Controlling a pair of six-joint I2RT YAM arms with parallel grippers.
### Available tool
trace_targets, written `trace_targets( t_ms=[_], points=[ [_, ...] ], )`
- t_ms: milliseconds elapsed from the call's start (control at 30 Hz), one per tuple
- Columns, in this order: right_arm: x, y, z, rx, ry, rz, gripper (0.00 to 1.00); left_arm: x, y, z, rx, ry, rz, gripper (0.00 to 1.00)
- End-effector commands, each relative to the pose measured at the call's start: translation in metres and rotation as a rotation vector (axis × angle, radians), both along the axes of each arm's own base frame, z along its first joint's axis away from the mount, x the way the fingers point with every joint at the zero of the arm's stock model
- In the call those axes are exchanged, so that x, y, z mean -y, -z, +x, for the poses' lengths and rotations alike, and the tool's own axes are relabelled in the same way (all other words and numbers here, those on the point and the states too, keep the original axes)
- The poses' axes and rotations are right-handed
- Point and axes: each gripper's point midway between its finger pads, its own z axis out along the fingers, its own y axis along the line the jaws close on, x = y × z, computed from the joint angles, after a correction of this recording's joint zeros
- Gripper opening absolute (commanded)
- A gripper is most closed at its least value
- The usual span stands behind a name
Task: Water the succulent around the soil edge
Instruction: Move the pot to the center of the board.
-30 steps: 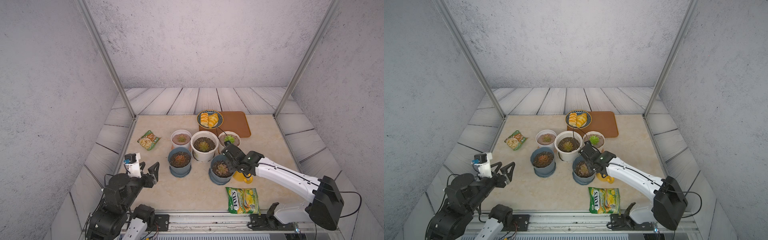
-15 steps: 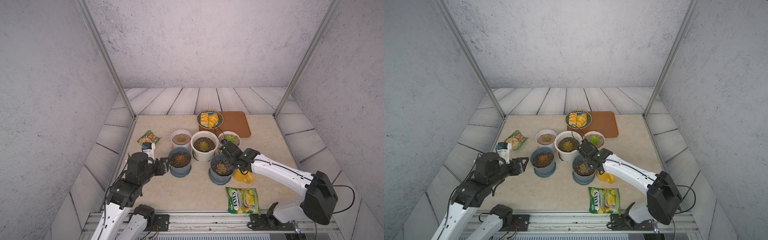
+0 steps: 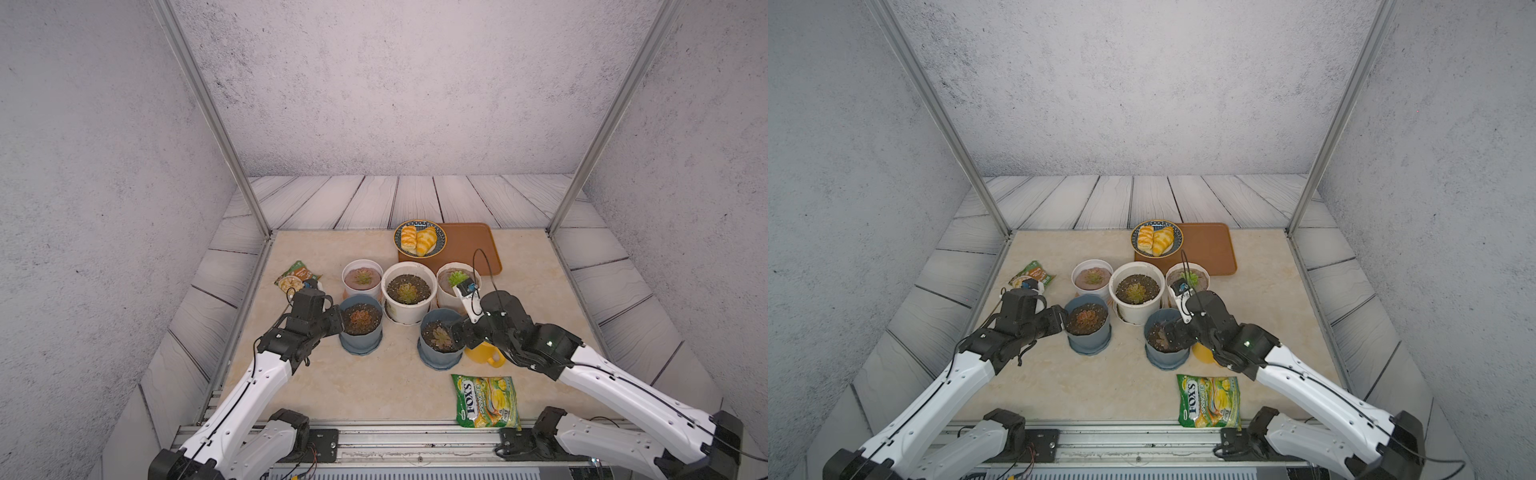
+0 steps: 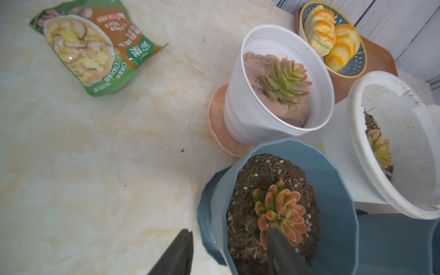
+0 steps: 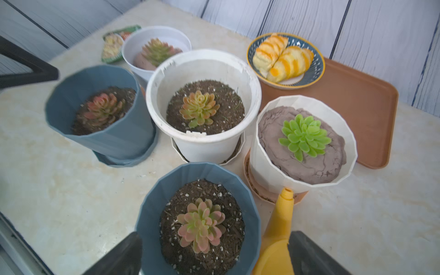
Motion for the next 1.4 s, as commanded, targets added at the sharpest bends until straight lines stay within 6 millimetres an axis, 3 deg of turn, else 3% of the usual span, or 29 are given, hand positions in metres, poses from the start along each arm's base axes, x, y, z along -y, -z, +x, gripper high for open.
trace_targets(
  t_ms=[0,200,400,667,833,1167,1367],
  points=[
    [-0.004,-0.015,-0.003,0.085,-0.025,0.106,0.99,0.0,-0.013,0.018,0.06,-0.013,0.017,0.47],
    [0.009,-0.025,-0.007,0.139,0.015,0.159,0.99,0.013,0.009,0.024,-0.02,0.048,0.011,0.33],
    [0.013,-0.022,-0.005,0.126,0.044,0.152,0.99,0.022,0.024,0.014,-0.072,0.094,0.042,0.24],
    [0.026,-0.019,0.003,0.105,0.14,0.11,0.99,0.04,0.027,-0.003,-0.085,0.156,0.059,0.23],
    [0.055,-0.012,0.005,0.053,0.326,0.102,0.99,0.049,0.027,-0.007,-0.091,0.181,0.059,0.23],
    [0.113,0.014,-0.028,-0.058,0.552,0.121,0.98,0.07,0.017,-0.02,-0.066,0.245,-0.013,0.25],
    [0.127,0.044,-0.051,-0.149,0.576,0.143,0.88,0.069,0.008,-0.03,-0.039,0.26,-0.036,0.34]
  ],
)
